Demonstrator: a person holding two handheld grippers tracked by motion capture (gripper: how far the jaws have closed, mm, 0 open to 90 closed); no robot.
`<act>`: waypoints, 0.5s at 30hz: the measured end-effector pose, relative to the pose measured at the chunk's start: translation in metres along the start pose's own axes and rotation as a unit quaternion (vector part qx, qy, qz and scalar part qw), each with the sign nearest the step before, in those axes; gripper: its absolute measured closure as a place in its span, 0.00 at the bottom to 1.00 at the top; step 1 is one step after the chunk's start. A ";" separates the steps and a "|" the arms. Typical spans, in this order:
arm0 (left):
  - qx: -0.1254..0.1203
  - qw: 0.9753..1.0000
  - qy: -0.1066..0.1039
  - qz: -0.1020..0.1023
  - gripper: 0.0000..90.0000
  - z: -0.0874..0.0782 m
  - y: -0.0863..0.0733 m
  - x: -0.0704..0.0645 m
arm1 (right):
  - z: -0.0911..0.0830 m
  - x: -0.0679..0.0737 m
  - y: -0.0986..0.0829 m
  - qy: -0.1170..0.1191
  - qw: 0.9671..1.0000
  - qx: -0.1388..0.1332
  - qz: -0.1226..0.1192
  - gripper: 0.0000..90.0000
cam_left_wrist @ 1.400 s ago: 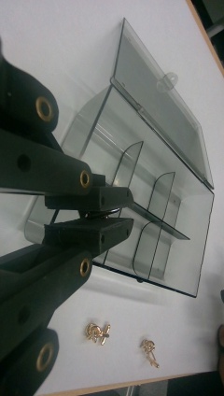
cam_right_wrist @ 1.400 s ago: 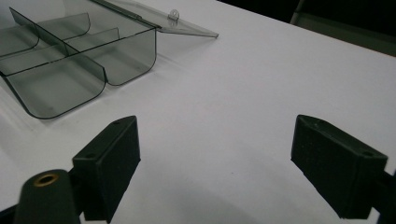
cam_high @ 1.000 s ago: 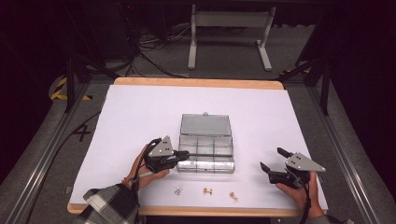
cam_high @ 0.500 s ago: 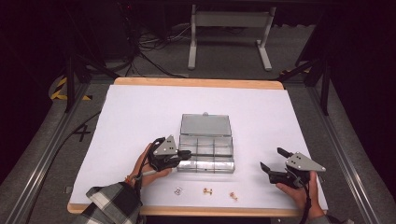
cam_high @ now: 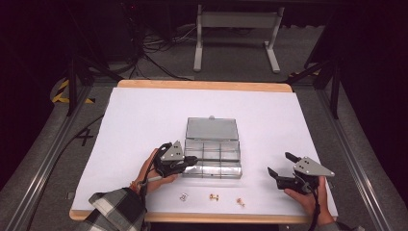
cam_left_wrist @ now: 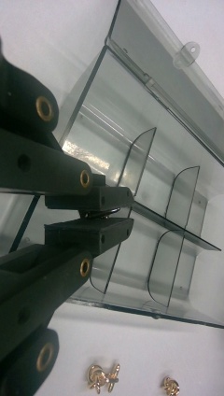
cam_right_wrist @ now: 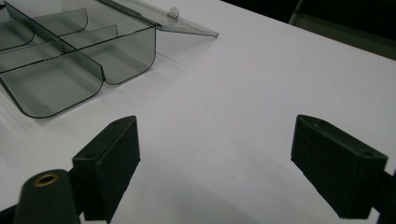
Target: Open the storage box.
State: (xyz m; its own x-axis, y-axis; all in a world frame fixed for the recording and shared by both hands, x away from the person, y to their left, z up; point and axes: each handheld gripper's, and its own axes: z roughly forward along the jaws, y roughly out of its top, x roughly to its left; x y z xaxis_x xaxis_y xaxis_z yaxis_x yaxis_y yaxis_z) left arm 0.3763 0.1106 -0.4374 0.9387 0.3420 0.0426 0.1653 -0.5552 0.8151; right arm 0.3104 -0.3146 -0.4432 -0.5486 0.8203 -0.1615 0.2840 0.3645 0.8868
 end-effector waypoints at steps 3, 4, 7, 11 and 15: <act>0.005 1.000 -0.003 0.002 0.94 0.002 -0.001 0.000 | 0.000 0.000 0.000 0.001 1.000 -0.001 0.001 0.18; 0.005 1.000 -0.003 0.002 0.94 0.002 -0.001 0.000 | 0.000 0.000 0.000 0.002 1.000 -0.003 0.001 0.18; 0.007 1.000 -0.006 -0.001 0.94 0.004 -0.003 0.000 | 0.000 0.000 0.000 0.001 1.000 -0.002 0.002 0.18; 0.005 1.000 -0.003 0.000 0.94 0.004 -0.004 0.000 | 0.000 0.000 0.000 0.002 1.000 0.000 -0.001 0.18; 0.003 1.000 -0.003 -0.003 0.93 0.004 -0.004 0.000 | 0.001 0.001 0.000 0.003 1.000 0.002 -0.003 0.18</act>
State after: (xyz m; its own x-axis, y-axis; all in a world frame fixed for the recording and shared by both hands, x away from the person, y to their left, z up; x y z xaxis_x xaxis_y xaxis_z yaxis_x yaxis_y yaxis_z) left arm 0.3766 0.1094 -0.4429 0.9393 0.3415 0.0340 0.1734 -0.5579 0.8116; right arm 0.3106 -0.3138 -0.4434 -0.5556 0.8152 -0.1635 0.2835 0.3706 0.8845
